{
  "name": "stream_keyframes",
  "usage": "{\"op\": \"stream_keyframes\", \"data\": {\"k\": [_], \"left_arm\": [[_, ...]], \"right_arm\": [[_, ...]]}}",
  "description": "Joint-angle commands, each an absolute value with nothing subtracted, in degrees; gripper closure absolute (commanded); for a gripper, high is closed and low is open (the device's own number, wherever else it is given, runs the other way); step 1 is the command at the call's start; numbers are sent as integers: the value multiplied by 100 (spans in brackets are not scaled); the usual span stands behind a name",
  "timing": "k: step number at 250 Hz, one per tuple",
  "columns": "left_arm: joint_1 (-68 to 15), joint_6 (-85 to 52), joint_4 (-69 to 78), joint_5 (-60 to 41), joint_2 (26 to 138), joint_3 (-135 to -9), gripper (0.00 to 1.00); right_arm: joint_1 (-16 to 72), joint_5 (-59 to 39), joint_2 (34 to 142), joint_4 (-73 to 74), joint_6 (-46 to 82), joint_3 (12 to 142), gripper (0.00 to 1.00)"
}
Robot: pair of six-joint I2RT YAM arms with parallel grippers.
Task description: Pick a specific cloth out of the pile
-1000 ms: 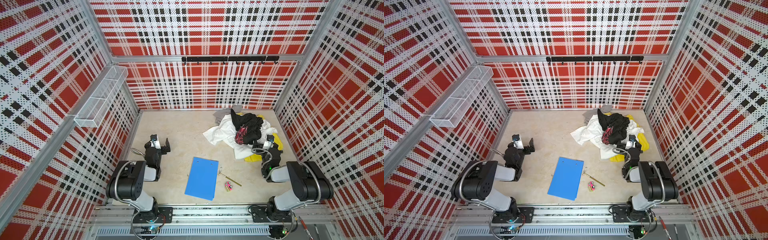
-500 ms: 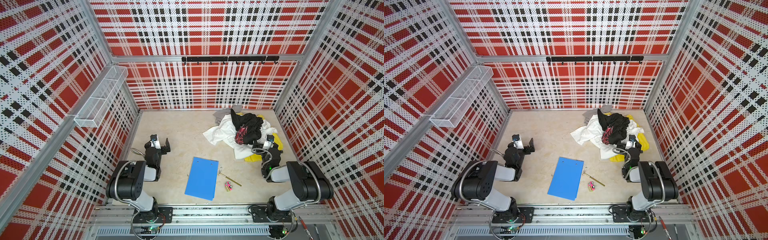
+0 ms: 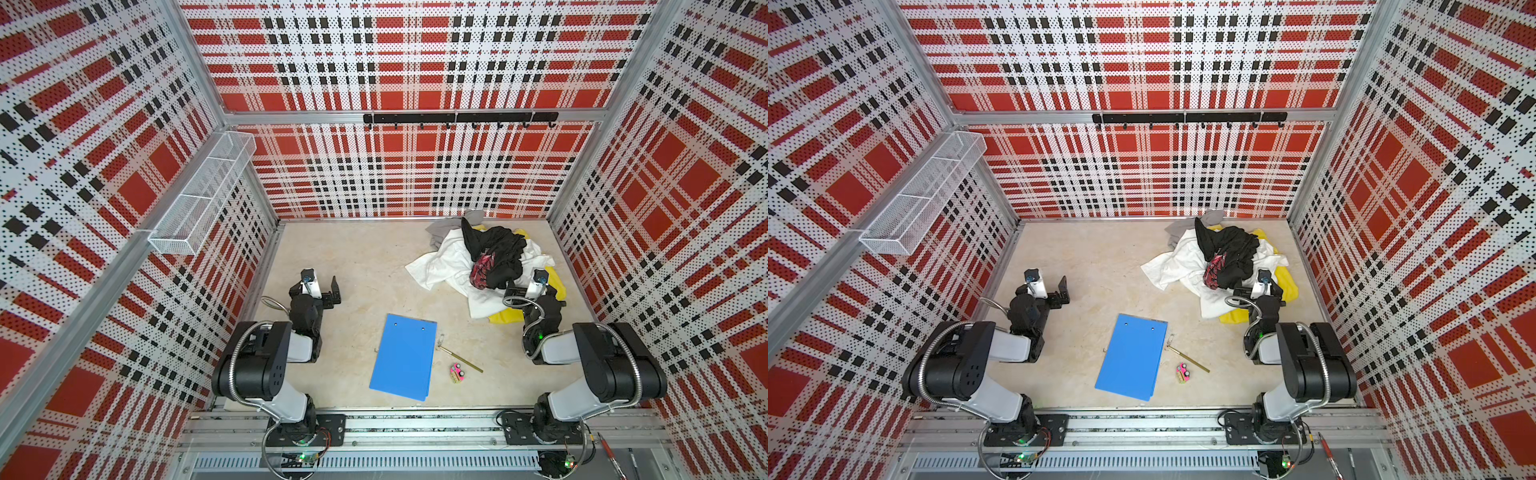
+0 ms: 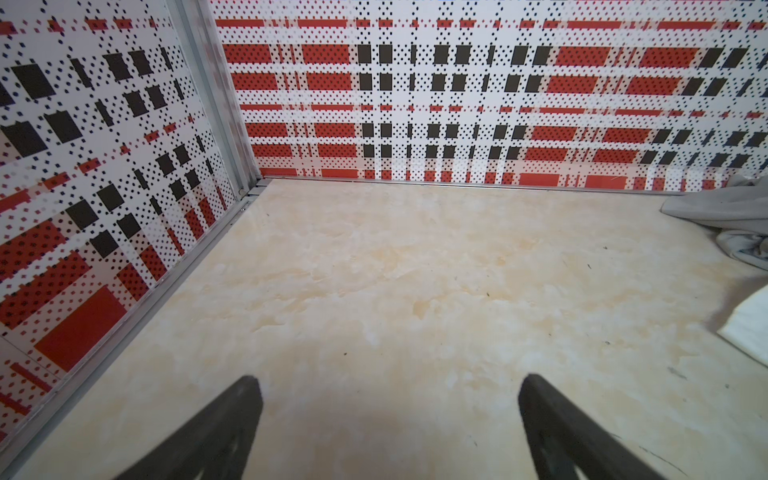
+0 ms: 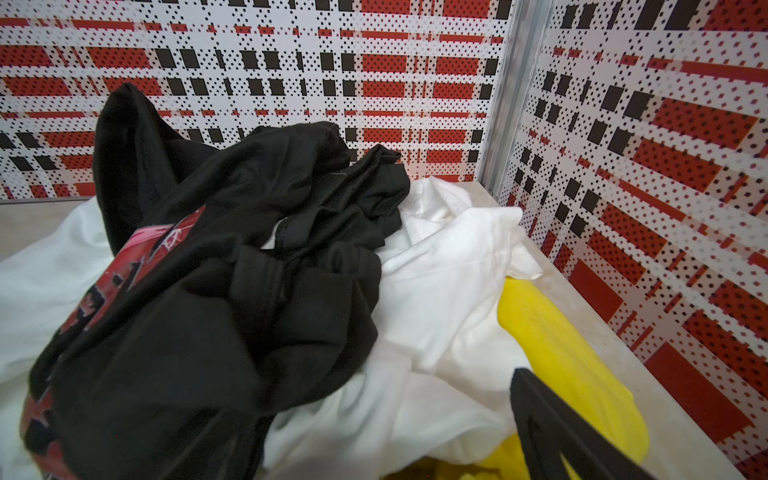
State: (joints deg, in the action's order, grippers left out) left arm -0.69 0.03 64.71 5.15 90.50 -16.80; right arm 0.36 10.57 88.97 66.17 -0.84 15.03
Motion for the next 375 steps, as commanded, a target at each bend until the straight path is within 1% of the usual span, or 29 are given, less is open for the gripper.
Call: {"op": "stream_keyframes", "data": {"k": [1,86,129,151,174,194,220,253,275,276,277,279,282,318,344,375], "left_arm": [[-27,-42,6592,425,9018,-1751,1],[-22,-47,6592,418,9013,-1749,1],[-26,-53,6621,416,9000,-1723,1],[-20,-35,6736,394,8989,-1656,1],[-51,1,6729,381,8834,-1600,1],[-109,34,6543,501,8614,-1612,1],[-309,208,5776,753,8207,-1843,1],[-947,464,4541,1273,7509,-2339,1],[-1269,343,3960,1113,7047,-2682,1],[-1267,339,3940,1110,7030,-2699,1],[-937,323,3921,1105,7018,-2716,1],[-1326,301,3876,1102,6982,-2758,1],[-1480,265,3810,1077,6933,-2810,1],[-1985,-99,2894,568,6548,-3583,1],[-2333,-70,2293,326,6409,-4078,1],[-2446,-353,1350,-405,6380,-4813,1]], "right_arm": [[64,1090,8912,6943,-62,1519,0],[62,1064,8906,6982,-54,1491,0],[62,1003,8920,7712,-61,1131,0],[62,976,8896,7770,-62,1085,0],[62,958,8857,7820,-75,1048,0],[66,933,8583,7696,-122,992,0],[70,1224,7944,7023,2,1002,0],[70,1347,7091,5949,207,1183,0],[70,1322,6577,4676,650,1579,0],[70,1320,6558,4606,668,1598,0],[70,1303,6515,4485,703,1652,0],[70,1279,6485,4356,745,1698,0],[70,1241,6433,4179,800,1761,0],[108,1066,5994,2839,1641,2205,0],[132,1293,5976,1365,2311,2780,0],[103,1097,6215,420,2667,3173,0]]}}
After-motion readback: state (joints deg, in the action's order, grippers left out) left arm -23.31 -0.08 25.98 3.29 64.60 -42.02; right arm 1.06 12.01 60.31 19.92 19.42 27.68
